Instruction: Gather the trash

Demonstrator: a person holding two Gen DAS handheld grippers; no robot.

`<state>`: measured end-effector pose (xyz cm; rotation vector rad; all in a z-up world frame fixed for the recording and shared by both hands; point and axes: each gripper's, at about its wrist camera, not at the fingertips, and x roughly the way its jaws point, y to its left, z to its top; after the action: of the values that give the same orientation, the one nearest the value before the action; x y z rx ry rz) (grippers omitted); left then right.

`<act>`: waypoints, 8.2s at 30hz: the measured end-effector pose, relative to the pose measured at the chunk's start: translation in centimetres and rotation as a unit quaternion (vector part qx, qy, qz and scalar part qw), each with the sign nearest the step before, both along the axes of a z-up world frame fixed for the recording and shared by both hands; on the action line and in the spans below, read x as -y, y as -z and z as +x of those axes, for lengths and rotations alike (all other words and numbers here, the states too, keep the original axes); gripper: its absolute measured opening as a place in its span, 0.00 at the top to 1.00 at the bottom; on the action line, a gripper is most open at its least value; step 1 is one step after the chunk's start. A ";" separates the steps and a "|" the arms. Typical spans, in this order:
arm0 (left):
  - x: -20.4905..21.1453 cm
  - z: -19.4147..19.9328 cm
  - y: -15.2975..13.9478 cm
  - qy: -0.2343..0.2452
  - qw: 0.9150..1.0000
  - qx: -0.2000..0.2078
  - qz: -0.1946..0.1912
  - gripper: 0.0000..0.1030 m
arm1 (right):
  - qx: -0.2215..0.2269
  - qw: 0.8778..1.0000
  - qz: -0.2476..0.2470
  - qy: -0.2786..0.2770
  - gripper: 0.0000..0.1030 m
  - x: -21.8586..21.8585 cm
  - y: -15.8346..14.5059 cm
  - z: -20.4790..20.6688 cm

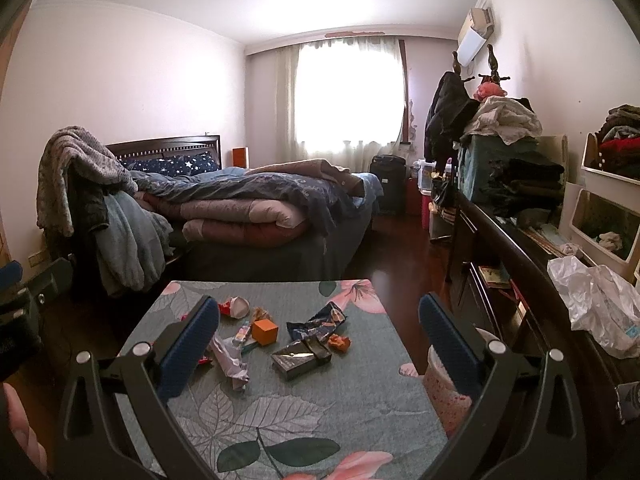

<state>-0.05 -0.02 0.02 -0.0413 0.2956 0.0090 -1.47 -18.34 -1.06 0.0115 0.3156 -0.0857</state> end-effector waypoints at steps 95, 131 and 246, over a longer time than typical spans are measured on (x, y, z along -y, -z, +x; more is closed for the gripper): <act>-0.8 -0.1 0.3 -0.009 1.000 -0.004 -0.004 0.03 | 0.010 1.000 -0.004 -0.003 0.03 0.7 -1.0 -0.4; -5.1 17.2 19.2 -0.037 0.961 -0.267 -0.059 0.04 | -0.261 0.963 0.008 -0.065 0.03 0.3 16.5 13.8; 45.3 27.3 19.4 0.372 0.898 -0.227 0.054 0.48 | -0.212 0.928 0.236 0.196 0.46 40.2 27.4 17.4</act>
<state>27.26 -45.31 -19.35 0.1916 0.7652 -0.7381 15.93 -58.57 -28.45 0.5433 0.7603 -0.4122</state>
